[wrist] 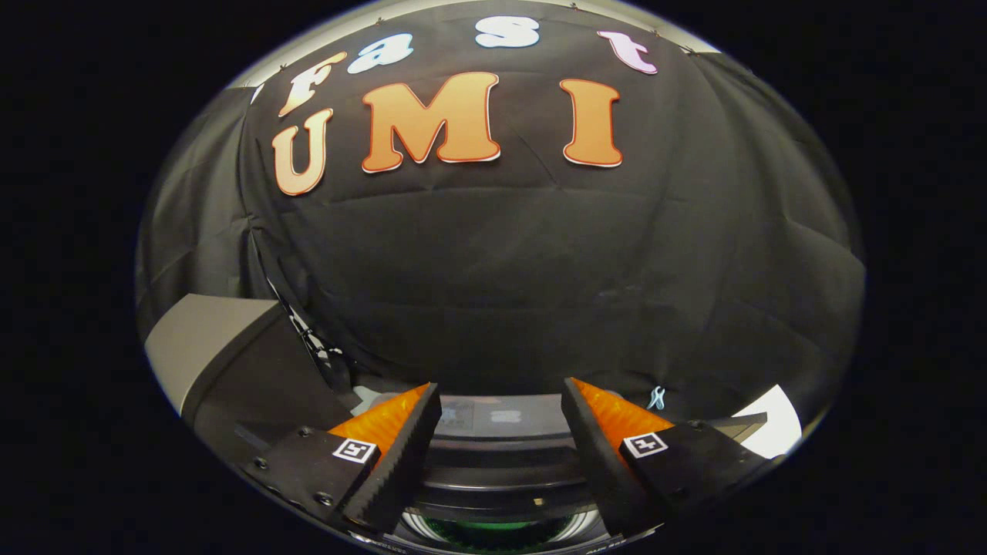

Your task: Put the clothes into the washing machine and then close the washing machine lid.

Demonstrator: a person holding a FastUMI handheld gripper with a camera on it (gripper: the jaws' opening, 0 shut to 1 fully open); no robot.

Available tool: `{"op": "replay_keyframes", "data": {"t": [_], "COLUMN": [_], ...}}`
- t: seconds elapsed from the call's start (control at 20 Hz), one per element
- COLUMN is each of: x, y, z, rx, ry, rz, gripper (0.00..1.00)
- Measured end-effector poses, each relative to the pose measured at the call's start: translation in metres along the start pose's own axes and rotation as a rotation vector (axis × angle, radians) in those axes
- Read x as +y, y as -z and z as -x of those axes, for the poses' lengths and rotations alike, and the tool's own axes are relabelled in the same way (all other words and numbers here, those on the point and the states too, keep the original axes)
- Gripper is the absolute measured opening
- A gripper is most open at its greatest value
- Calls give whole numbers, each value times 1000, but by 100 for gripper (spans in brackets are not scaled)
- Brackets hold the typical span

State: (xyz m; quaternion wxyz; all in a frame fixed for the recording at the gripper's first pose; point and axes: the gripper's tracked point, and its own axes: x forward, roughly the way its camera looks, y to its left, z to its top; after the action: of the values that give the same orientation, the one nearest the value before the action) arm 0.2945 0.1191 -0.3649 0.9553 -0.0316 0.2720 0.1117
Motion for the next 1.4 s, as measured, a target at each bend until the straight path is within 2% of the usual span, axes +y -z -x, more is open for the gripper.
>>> {"op": "replay_keyframes", "data": {"t": [0.35, 0.7, 0.85, 1.4], "x": [0, 0, 8, 1], "y": [43, 31, 7, -131], "z": [29, 48, 67, 179], "rx": [42, 7, -26, -312], "ry": [22, 26, -2, -30], "rz": [8, -1, -39, -68], "gripper": [100, 100, 100, 100]}}
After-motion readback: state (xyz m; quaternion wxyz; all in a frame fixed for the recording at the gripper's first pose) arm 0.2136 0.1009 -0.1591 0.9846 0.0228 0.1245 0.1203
